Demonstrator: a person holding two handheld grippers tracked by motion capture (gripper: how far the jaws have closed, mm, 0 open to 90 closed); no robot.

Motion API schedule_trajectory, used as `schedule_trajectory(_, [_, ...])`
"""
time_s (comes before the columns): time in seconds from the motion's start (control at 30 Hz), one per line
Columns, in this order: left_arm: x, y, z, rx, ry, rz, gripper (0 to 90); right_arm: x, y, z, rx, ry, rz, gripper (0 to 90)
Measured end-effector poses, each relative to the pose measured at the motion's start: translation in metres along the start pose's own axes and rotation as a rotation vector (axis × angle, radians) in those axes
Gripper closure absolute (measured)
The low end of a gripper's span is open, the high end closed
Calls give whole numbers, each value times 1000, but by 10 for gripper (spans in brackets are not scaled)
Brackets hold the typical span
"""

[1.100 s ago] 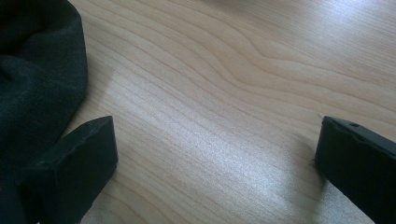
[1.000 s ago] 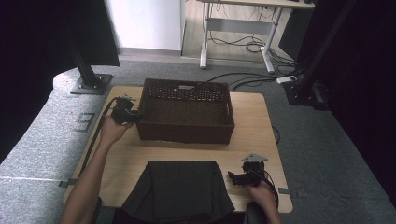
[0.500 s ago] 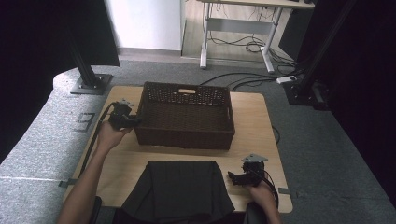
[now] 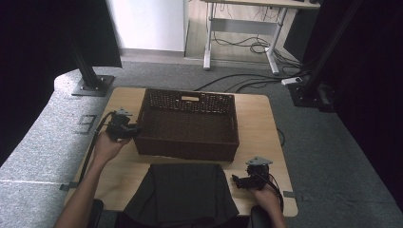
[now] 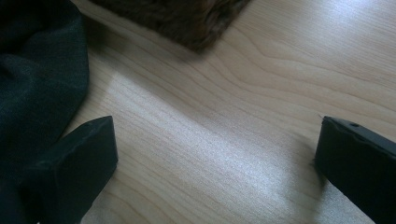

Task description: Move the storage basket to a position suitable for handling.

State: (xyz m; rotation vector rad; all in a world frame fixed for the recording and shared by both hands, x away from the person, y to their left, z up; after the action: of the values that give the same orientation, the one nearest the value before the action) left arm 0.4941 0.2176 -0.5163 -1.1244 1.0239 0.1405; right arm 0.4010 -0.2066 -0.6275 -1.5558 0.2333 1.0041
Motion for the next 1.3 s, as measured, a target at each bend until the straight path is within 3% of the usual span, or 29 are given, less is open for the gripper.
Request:
schedule_trajectory(0.23, [-10,10,-12,-4,-12,-2,697,0,0,0,2,-1,1,0])
schedule_trajectory(0.6, [-18,18,-19,-4,-20,-1,690,0,0,0,2,0,1,0])
schedule_trajectory(1.3, [-22,21,-24,23,18,-26,654,0,0,0,3,-1,1,0])
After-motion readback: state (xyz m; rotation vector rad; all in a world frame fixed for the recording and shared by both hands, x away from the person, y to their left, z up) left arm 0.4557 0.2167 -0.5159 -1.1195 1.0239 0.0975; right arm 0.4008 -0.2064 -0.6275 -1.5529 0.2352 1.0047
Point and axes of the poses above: each handheld gripper's, and its own axes: x roughly forward along the jaws, y roughly out of its underside, z roughly to its left, the point moved 10 cm from there along x, roughly forward along the jaws, and after that the axes turned 6 degrees about x, right-handed, at the moved point
